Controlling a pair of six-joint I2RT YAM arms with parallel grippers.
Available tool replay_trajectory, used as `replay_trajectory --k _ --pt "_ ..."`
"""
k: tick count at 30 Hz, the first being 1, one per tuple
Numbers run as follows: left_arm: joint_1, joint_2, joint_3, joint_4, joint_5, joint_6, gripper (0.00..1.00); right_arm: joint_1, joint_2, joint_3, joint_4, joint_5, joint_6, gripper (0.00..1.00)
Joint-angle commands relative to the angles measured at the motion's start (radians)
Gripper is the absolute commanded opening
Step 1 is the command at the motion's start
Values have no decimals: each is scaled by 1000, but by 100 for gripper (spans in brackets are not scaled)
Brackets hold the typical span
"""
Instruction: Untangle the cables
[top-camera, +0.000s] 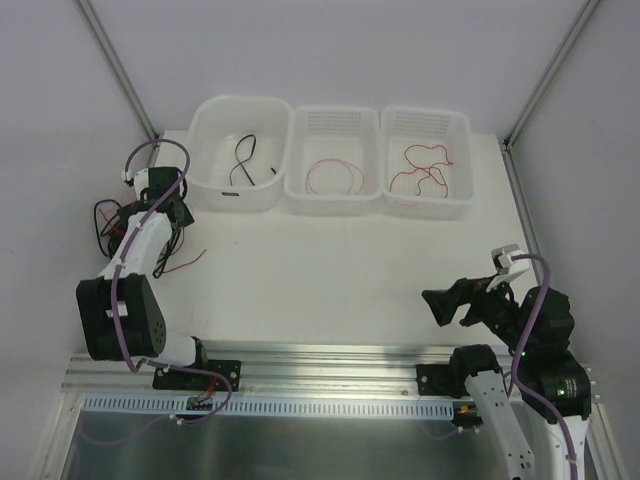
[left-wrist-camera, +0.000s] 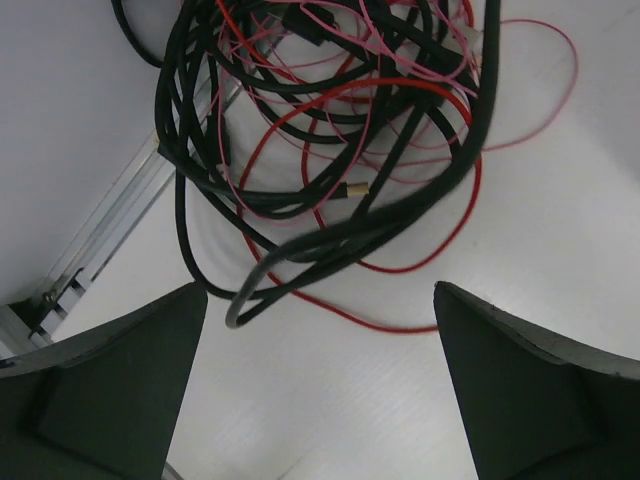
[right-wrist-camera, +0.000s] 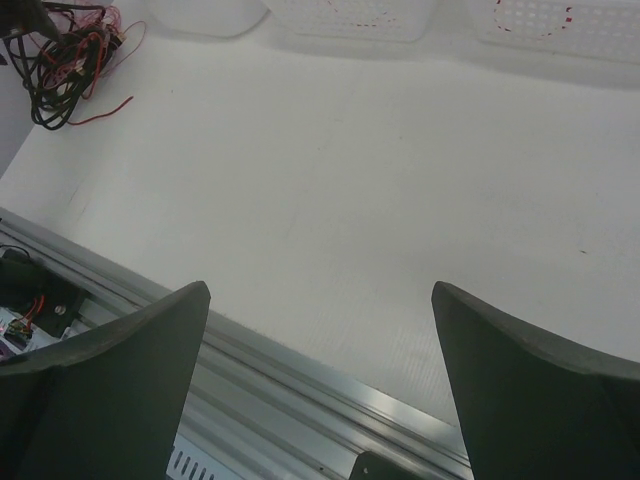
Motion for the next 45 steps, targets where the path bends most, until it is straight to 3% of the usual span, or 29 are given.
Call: replay_trajectory --k 1,11,15,16,18,19,23,29,36,39,42,43,45 --pt "42 132 61 125 -33 94 99 5 -5 -10 71 -69 13 100" --pt "135 369 108 130 224 86 96 5 13 -15 33 -40 -50 99" --pt "154 401 96 130 281 75 74 4 24 -13 34 -46 -47 99" --pt "154 409 95 131 292 77 61 4 24 -15 39 -49 -47 100" --pt "154 409 85 128 324 74 44 4 26 -12 37 -51 -42 100" --pt "152 398 81 127 338 62 25 3 26 -10 40 -54 -42 100" --pt "148 332 43 98 439 19 0 4 24 -9 42 -62 -33 100" --pt "11 154 -74 27 479 -32 0 4 12 -12 68 -80 9 100" --pt "6 121 -48 12 360 26 6 4 9 19 51 -97 10 100" --pt "-18 72 -56 18 449 39 21 3 -2 17 41 -80 9 100" --pt "-85 27 -63 15 417 69 55 4 -4 10 45 -77 13 100" --pt "-89 -2 -68 16 406 74 78 4 -2 8 47 -81 13 100" --pt "-89 -40 -70 15 368 88 84 4 3 8 42 -89 7 100"
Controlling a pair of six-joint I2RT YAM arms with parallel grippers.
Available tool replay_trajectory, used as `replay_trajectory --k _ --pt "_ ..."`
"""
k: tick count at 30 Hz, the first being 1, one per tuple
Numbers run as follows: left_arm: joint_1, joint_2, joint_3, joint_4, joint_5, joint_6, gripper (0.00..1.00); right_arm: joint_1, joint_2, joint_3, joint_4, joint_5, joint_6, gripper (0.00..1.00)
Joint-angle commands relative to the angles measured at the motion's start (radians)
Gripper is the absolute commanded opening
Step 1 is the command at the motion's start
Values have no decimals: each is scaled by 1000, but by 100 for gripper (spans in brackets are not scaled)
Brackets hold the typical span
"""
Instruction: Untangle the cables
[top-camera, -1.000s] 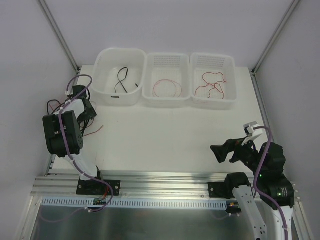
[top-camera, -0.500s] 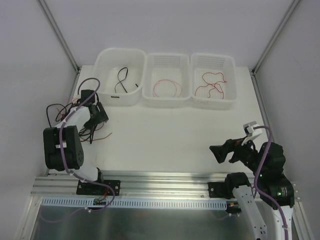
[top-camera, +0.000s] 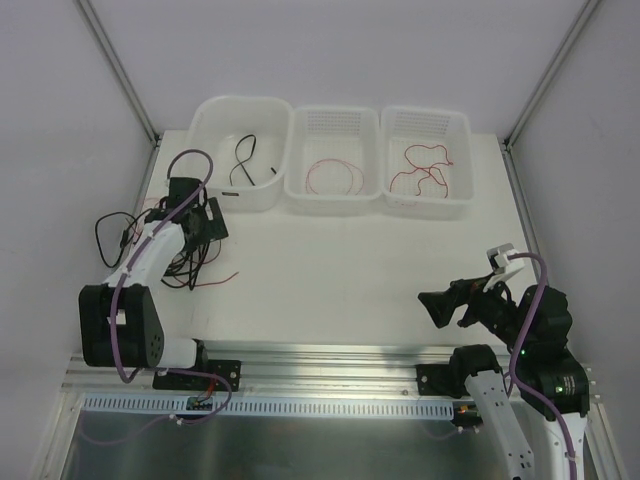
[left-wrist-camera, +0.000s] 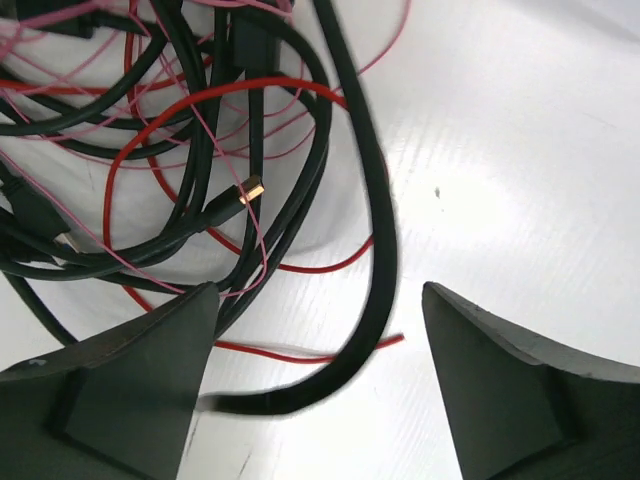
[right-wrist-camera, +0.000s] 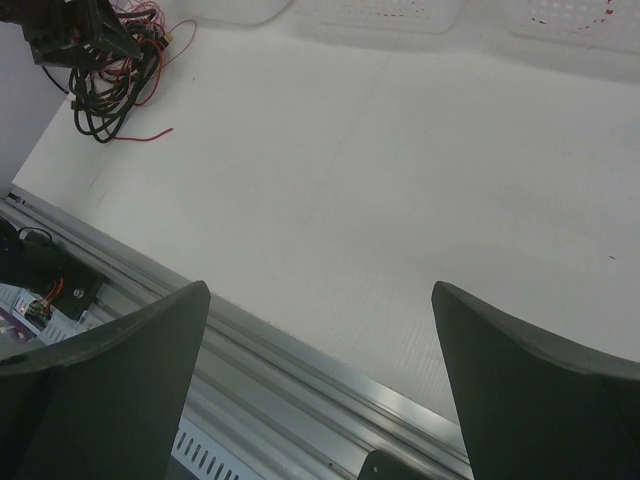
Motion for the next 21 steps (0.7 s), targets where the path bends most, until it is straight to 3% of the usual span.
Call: replay_trajectory --k 1,3,8,13,18,21 --pt "-10 -95 9 -8 -64 63 88 3 -2 27 25 -18 3 100" --pt "-11 -123 20 -9 -113 87 99 4 -1 27 24 -16 0 100" --pt "-8 -138 26 -3 -139 179 99 4 -1 16 25 -21 -3 100" --pt "1 -31 15 46 -103 297 97 3 1 0 36 -45 -2 100" --pt "10 76 -25 177 26 341 83 4 1 -1 30 -59 -9 99" --pt "10 121 -34 230 98 353 65 4 -4 -1 22 -58 -17 100"
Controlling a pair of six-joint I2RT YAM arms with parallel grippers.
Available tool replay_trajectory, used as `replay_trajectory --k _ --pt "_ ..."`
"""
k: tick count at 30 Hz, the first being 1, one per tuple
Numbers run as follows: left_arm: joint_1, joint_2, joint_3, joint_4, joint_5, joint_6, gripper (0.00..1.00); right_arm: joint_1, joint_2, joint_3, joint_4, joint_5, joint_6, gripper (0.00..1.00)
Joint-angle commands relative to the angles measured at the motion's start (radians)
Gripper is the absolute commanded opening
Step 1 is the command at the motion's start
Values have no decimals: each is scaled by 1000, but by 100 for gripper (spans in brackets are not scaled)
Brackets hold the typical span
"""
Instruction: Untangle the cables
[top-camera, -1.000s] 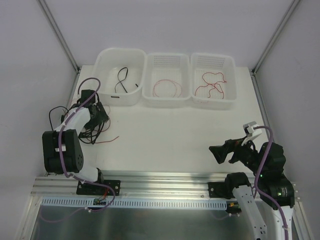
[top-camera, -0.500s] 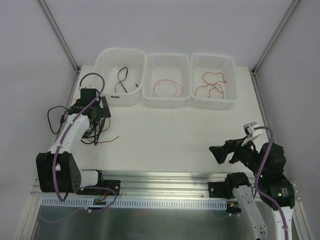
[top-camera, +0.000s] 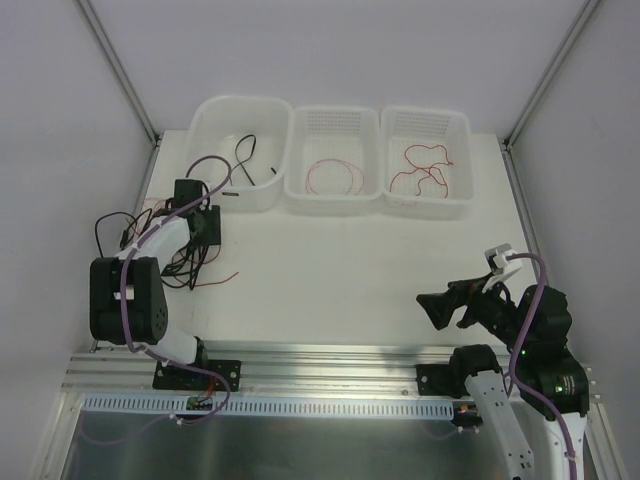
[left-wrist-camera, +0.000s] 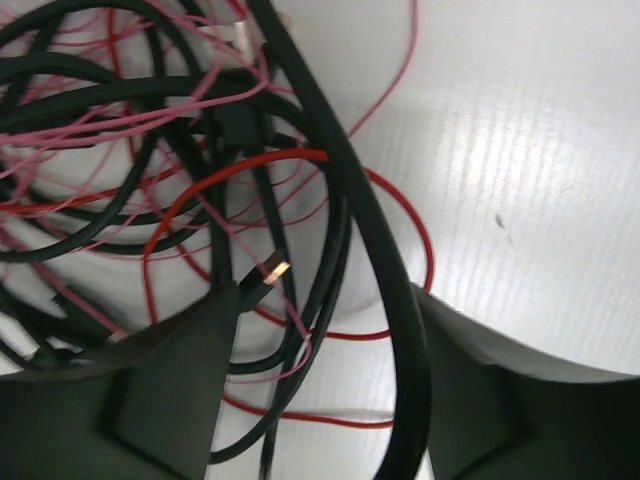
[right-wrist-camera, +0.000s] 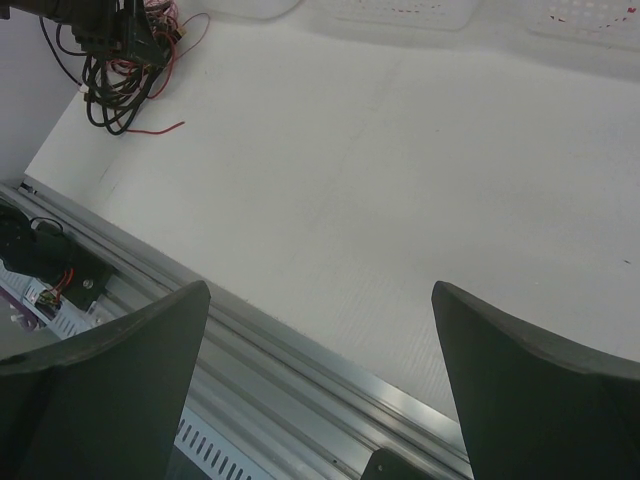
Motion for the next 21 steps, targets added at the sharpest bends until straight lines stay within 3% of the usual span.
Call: replay_trajectory --k 1,3,4,5,8,15,21 --pt "8 39 -21 101 125 54 55 4 -4 3 20 -28 -15 100" --pt "6 70 -24 115 188 59 45 5 -5 1 16 -27 -18 100" --pt "5 79 -27 117 199 56 37 4 -5 0 16 -25 -16 100" --pt "0 87 -29 118 220 50 21 4 -5 -2 18 -27 -16 100" --pt "-12 104 -30 117 228 30 1 4 -7 -8 30 -25 -12 99" --pt "-177 109 -16 92 323 -119 0 4 -8 -10 38 -36 1 100" --pt "-412 18 -64 87 345 -341 0 4 -15 10 13 -38 -12 100"
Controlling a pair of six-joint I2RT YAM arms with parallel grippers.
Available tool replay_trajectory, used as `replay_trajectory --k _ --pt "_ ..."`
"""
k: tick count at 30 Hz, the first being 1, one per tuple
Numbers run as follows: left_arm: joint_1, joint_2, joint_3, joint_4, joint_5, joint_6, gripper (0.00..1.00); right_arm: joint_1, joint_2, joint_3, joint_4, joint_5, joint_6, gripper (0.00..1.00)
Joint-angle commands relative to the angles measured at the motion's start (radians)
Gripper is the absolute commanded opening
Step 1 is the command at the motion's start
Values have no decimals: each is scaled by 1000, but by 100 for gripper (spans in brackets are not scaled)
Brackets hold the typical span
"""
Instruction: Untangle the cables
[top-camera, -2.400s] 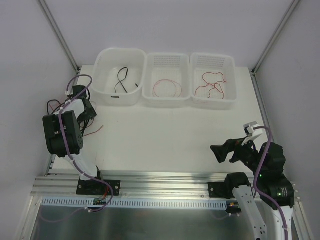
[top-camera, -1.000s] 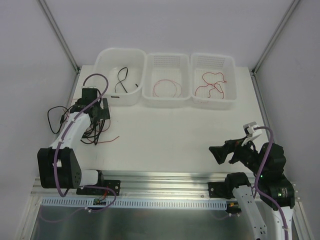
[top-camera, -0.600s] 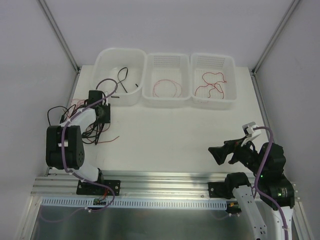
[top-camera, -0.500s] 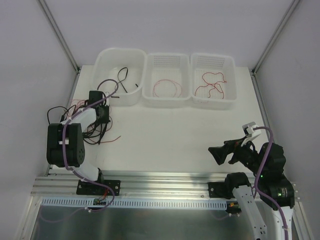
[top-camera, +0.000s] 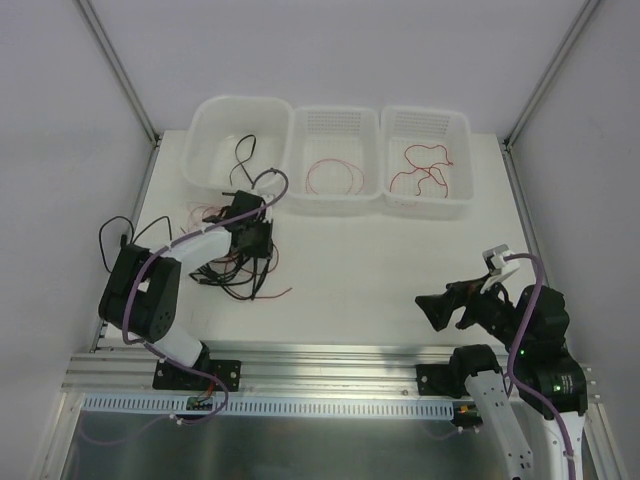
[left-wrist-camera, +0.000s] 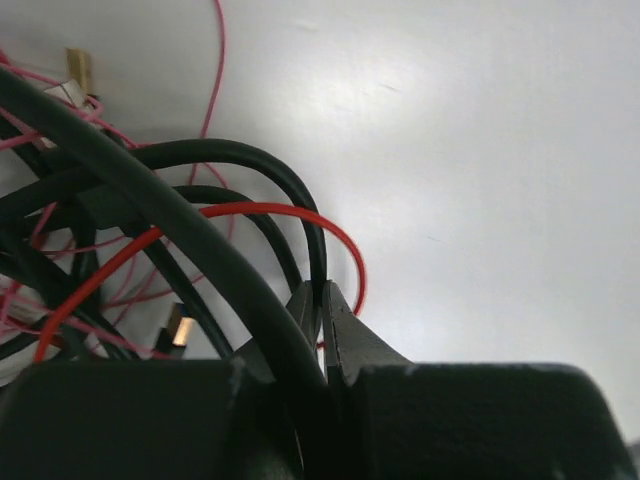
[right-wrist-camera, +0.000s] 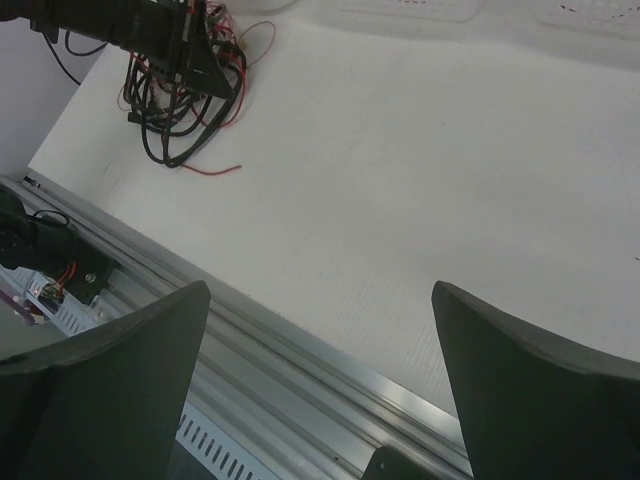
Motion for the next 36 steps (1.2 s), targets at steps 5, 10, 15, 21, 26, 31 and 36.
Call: replay_trajectory --k 5,10,15,21,26,31,36 --pt "-331 -82 -1 -26 -6 -278 0 4 5 12 28 -31 7 100" --pt "-587 22 178 -30 -66 -332 12 4 42 0 31 -48 45 100" --pt "-632 36 289 -63 -143 -342 84 5 62 9 3 -45 38 100" --pt "-630 -88 376 -197 -275 -273 99 4 65 1 9 -56 38 99" --pt "-571 -261 350 -323 -443 -295 99 4 82 -8 26 -76 41 100" --pt "-339 -485 208 -363 -450 -344 99 4 88 -17 37 -87 41 100" --pt "-142 -611 19 -382 -506 -396 99 4 91 -36 62 -110 50 100"
